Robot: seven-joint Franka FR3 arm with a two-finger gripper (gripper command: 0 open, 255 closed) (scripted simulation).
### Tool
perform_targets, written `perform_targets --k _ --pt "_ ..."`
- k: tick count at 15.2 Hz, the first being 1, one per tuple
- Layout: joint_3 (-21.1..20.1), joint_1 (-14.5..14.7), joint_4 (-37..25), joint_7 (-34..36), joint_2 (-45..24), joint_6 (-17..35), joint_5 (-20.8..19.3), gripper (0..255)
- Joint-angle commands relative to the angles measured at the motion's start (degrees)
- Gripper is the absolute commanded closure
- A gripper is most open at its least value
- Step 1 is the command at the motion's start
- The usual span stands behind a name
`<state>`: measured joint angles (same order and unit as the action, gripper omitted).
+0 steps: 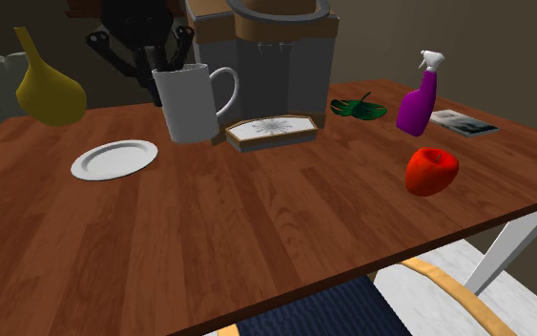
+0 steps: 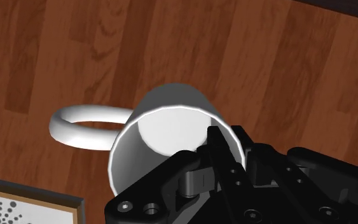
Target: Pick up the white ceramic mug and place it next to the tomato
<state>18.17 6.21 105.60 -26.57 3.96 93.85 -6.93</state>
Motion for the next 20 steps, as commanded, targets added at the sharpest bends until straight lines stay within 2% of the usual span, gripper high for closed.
perform_targets --k 1,9,17,20 --pt "-1.7 1.4 1.7 3.2 1.8 -0.4 0.0 255" --pt "-8.1 6.4 4.9 14.4 4.8 -1.1 1.9 255" --pt "-14.6 11.5 4.0 25.4 3.9 -1.8 4.8 255" --pt "-14.5 11.5 6.2 25.5 3.9 0.5 4.8 255"
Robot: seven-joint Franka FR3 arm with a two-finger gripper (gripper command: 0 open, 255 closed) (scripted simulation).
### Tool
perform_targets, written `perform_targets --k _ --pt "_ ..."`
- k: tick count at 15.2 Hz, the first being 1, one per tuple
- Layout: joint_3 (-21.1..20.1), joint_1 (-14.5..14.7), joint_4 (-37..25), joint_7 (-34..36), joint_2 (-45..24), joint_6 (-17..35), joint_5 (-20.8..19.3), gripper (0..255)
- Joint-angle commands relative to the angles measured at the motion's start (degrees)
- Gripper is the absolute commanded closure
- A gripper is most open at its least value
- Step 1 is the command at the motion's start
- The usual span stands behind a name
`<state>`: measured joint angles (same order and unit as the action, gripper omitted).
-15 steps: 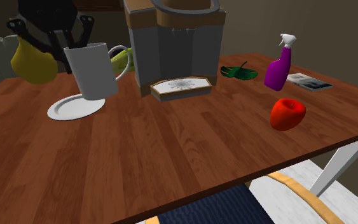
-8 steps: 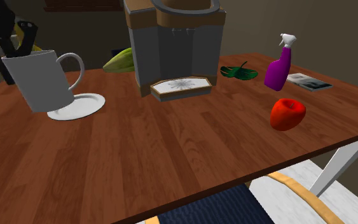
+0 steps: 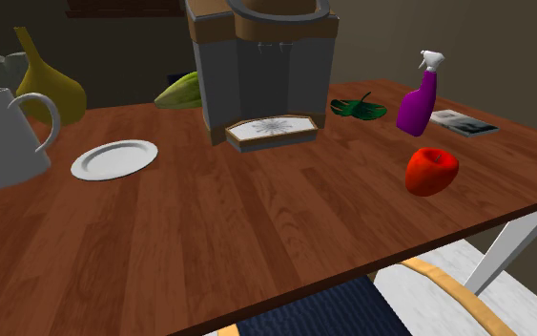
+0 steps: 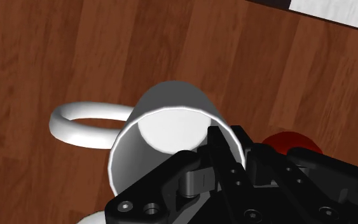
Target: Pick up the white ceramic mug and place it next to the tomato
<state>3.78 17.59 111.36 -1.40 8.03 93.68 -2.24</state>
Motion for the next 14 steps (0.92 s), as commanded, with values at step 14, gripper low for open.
perform_targets --k 14 --pt "0.0 0.1 9.5 0.5 -1.8 11.4 0.1 255"
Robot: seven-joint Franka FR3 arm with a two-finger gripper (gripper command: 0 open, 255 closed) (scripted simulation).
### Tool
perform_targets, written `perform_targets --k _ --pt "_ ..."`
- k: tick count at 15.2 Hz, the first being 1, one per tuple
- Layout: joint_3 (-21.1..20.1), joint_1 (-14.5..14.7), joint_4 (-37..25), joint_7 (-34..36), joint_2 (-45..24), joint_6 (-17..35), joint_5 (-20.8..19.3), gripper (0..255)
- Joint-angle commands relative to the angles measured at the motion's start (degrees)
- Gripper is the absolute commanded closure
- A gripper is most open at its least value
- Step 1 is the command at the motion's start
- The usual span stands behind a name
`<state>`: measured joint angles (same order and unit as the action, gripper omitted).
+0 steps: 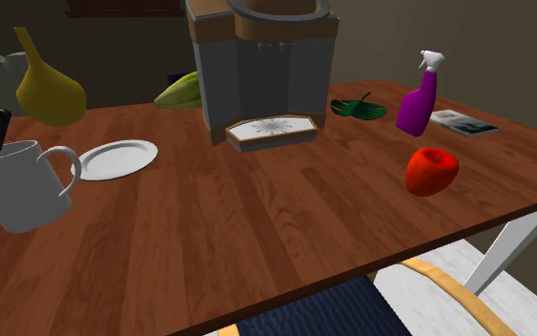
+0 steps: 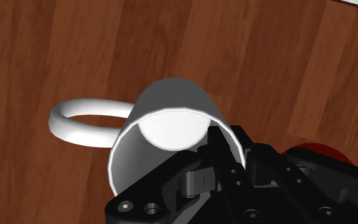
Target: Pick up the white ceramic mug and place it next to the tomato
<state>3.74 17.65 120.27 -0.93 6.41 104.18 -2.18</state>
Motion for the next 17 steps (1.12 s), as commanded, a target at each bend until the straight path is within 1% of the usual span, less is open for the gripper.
perform_targets --k 1,14,17 --pt "0.0 0.0 1.2 0.0 -0.4 1.6 0.0 255" --pt "0.1 -0.1 7.4 0.1 -4.3 11.8 0.1 255" --pt "0.1 -0.1 7.4 0.1 -4.3 11.8 0.1 255"
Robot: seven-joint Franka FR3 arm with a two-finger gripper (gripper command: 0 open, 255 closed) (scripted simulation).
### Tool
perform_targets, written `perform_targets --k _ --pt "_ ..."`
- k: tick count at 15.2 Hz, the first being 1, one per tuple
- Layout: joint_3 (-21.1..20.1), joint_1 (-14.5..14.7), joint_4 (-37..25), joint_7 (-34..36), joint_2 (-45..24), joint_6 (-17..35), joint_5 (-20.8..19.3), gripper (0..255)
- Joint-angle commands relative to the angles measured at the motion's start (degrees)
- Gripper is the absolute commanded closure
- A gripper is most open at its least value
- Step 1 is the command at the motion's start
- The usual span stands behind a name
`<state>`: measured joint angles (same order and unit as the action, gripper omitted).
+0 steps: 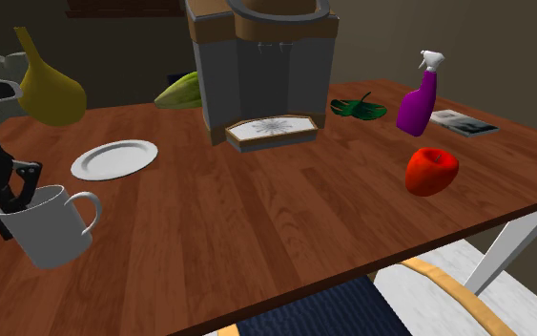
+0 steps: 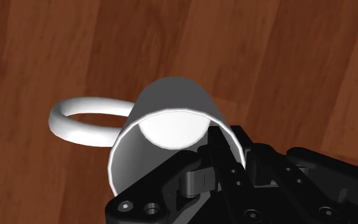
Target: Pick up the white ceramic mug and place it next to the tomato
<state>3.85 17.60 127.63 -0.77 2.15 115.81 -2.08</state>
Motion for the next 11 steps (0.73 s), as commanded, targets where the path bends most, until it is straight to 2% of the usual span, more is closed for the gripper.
perform_targets --k 1,5,6,11 --pt "0.0 0.0 0.1 0.0 0.0 0.1 0.0 255" --pt "0.0 0.0 0.1 0.0 0.0 0.1 0.0 255" --pt "0.0 0.0 0.1 0.0 0.0 0.1 0.0 0" --pt "0.0 0.0 0.1 0.0 0.0 0.1 0.0 0"
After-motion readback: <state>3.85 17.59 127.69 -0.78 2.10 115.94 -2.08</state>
